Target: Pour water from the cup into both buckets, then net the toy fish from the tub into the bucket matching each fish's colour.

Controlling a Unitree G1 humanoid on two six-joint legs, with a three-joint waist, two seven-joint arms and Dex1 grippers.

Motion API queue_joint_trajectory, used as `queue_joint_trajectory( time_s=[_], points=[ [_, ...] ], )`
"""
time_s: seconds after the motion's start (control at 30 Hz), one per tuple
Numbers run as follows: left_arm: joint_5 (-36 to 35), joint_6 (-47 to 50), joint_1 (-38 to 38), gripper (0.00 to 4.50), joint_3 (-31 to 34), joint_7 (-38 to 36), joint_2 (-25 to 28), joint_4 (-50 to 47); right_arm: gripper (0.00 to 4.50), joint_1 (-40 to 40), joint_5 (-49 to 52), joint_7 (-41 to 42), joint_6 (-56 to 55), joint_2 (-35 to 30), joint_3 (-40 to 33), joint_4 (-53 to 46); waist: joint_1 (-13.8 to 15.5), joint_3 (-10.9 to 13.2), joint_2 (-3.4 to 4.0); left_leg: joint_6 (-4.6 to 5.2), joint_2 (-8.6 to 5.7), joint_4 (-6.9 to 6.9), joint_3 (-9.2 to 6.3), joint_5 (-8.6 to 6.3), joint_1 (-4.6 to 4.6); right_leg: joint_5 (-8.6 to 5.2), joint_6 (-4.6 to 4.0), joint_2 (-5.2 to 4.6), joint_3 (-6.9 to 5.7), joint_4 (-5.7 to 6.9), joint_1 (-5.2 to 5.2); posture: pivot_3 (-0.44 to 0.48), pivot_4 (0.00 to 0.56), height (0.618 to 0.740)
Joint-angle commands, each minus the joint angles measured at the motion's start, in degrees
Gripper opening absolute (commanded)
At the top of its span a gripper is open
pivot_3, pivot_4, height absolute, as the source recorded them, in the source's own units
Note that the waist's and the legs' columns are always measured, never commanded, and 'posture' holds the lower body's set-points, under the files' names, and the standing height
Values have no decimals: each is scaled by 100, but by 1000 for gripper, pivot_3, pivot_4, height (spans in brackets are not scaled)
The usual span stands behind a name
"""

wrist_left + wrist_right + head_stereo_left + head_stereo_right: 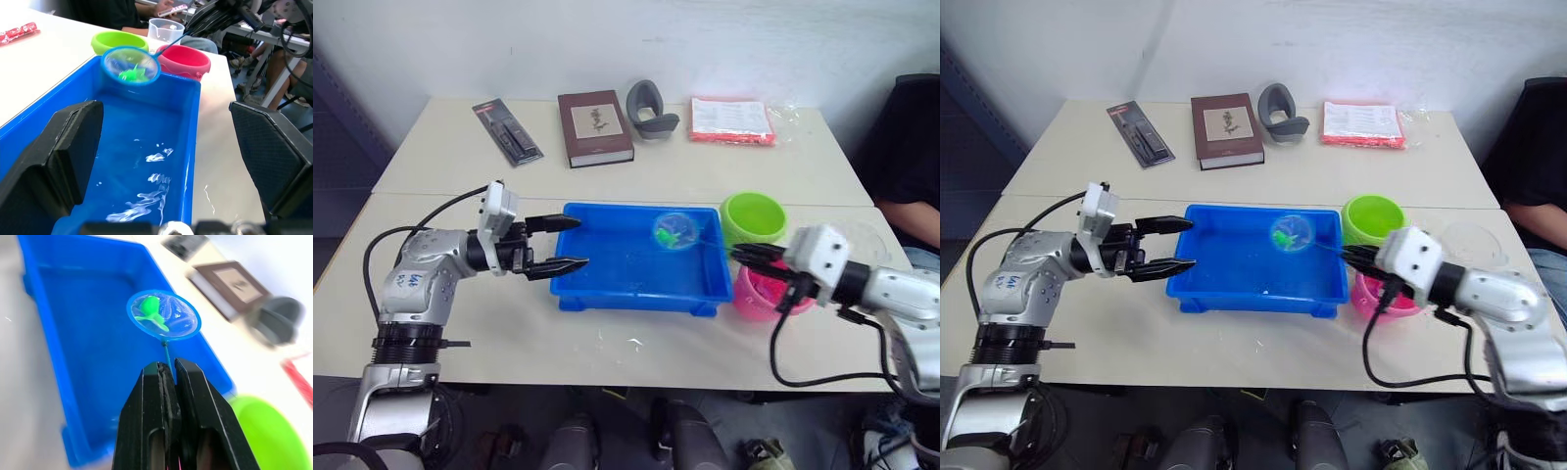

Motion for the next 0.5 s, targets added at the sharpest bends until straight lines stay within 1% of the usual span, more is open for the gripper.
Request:
queue_joint_trajectory(
  time_s=[0.03,0.07,0.13,0.2,0.27,0.33,0.4,0.5],
  points=[
    [85,-271,-63,4436,-35,-16,-97,123,0,153,-80,-223,-287,-274,-722,80,1,0,0,0,-1,-1,1,0,2,0,0,0,1,1,0,0,150,740],
    [103,-313,-87,4436,-50,-18,-130,167,0,223,-200,-219,-474,-355,-799,201,6,0,0,0,0,-1,2,0,3,0,0,0,4,1,0,0,150,740],
    [124,-376,-192,4436,-111,-38,-231,298,0,263,-825,-464,-1547,-584,-848,859,6,0,0,0,0,-1,3,0,5,0,0,2,5,0,3,0,150,740],
    [151,-436,-282,4436,-167,-46,-338,401,0,280,-1598,-895,-2720,-898,-747,1556,1,0,0,4,-9,-1,4,2,5,1,2,5,4,-2,5,0,150,740],
    [177,-490,-340,4436,-197,-49,-411,472,0,261,-2424,-1517,-3656,-1197,-630,2065,-4,0,0,6,-13,-1,6,2,6,1,2,3,14,-2,5,0,150,740],
    [164,-511,-394,4436,-213,-21,-519,499,0,225,-3520,-2544,-4374,-1481,-578,2388,-12,0,0,6,-14,-2,8,3,5,1,3,1,36,-1,3,0,150,740],
    [153,-531,-452,4436,-211,55,-626,522,0,216,-4427,-3435,-4883,-1673,-474,2580,-13,0,1,1,-13,-2,8,6,6,1,3,0,56,-1,3,0,150,740],
    [177,-587,-497,4436,-265,210,-862,458,0,134,-5512,-4558,-5448,-1772,16,2811,-22,0,0,-7,-9,-3,9,10,8,1,3,0,64,-1,3,0,150,740]
  ],
)
